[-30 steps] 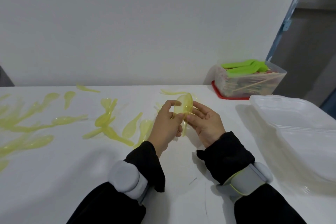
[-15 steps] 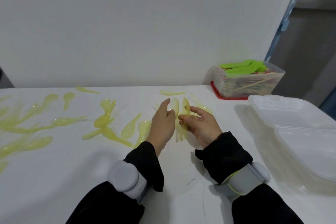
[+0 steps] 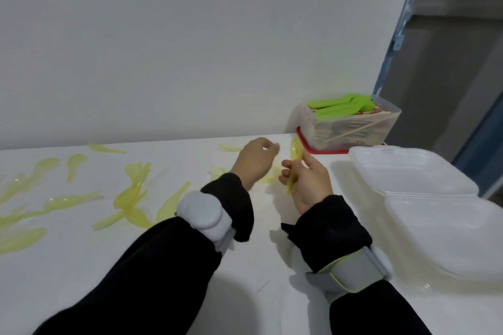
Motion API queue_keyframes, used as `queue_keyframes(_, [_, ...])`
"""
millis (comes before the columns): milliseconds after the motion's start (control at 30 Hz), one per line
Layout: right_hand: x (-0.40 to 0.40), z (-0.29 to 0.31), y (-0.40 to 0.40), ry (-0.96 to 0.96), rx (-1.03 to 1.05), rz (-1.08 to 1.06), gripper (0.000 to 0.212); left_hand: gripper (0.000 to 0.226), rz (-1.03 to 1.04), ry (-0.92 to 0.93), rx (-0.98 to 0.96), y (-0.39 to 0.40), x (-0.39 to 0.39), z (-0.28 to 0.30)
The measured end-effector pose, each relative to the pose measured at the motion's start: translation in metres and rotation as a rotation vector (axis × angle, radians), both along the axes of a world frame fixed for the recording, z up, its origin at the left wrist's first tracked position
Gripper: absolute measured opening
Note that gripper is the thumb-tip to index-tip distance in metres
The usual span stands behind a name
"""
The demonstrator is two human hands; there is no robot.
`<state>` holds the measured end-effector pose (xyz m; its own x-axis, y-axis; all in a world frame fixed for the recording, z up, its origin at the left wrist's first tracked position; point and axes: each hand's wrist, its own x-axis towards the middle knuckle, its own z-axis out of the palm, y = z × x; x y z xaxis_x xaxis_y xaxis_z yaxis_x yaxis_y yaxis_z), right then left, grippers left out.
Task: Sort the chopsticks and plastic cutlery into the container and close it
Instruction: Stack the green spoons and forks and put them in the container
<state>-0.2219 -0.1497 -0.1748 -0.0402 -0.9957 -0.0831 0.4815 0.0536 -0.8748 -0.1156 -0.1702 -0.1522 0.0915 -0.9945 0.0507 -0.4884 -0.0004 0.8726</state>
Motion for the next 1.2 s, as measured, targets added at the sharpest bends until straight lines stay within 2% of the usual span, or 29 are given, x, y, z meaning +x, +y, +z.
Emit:
queue_keyframes(33, [-0.006, 0.002, -0.007, 0.023, 0.023, -0.054, 0.042, 0.025, -0.017, -0.121, -0.014, -0.007, 0.002, 0.004])
queue_keyframes(133, [-0.019, -0.001, -0.022, 0.096, 0.087, -0.134, 0.044, 0.026, -0.107, -0.672, 0.063, -0.024, 0.009, 0.002])
queue_keyframes(200, [-0.021, -0.006, -0.029, 0.127, 0.113, -0.151, 0.048, 0.026, -0.176, -0.877, 0.169, -0.028, 0.011, -0.009])
queue_keyframes(300, [-0.020, -0.011, -0.038, 0.133, 0.118, -0.171, 0.052, 0.016, -0.215, -0.912, 0.143, -0.033, 0.010, -0.019])
queue_keyframes(400, [-0.020, -0.016, -0.042, 0.133, 0.100, -0.191, 0.052, 0.017, -0.201, -0.849, -0.045, -0.047, 0.008, -0.014])
queue_keyframes(467, [-0.018, -0.020, -0.043, 0.163, 0.089, -0.215, 0.053, 0.025, -0.235, -0.916, -0.169, -0.060, 0.002, -0.009])
queue_keyframes(600, [-0.021, -0.025, -0.046, 0.190, 0.090, -0.310, 0.053, 0.040, -0.473, -1.146, -0.104, -0.079, -0.022, -0.012])
queue_keyframes(700, [-0.023, -0.028, -0.047, 0.182, 0.108, -0.327, 0.053, 0.042, -0.514, -1.210, -0.075, -0.083, -0.027, -0.020])
queue_keyframes(833, [-0.021, -0.028, -0.049, 0.174, 0.128, -0.310, 0.052, 0.024, -0.457, -1.130, -0.131, -0.080, -0.024, -0.018])
queue_keyframes(933, [-0.021, -0.026, -0.049, 0.129, 0.135, -0.299, 0.051, 0.013, -0.418, -0.985, -0.055, -0.078, -0.015, -0.011])
queue_keyframes(1000, [-0.020, -0.024, -0.047, 0.095, 0.133, -0.290, 0.050, 0.010, -0.343, -0.714, -0.037, -0.076, -0.010, -0.004])
queue_keyframes(1100, [-0.014, -0.022, -0.045, -0.033, 0.147, -0.227, 0.048, 0.015, -0.203, -0.186, -0.008, -0.069, -0.008, 0.005])
queue_keyframes(1133, [-0.011, -0.020, -0.044, -0.067, 0.147, -0.190, 0.047, 0.019, -0.179, -0.071, 0.024, -0.065, -0.009, 0.006])
queue_keyframes(1200, [-0.009, -0.019, -0.041, -0.089, 0.131, -0.094, 0.043, 0.021, -0.156, 0.030, 0.098, -0.061, -0.017, 0.003])
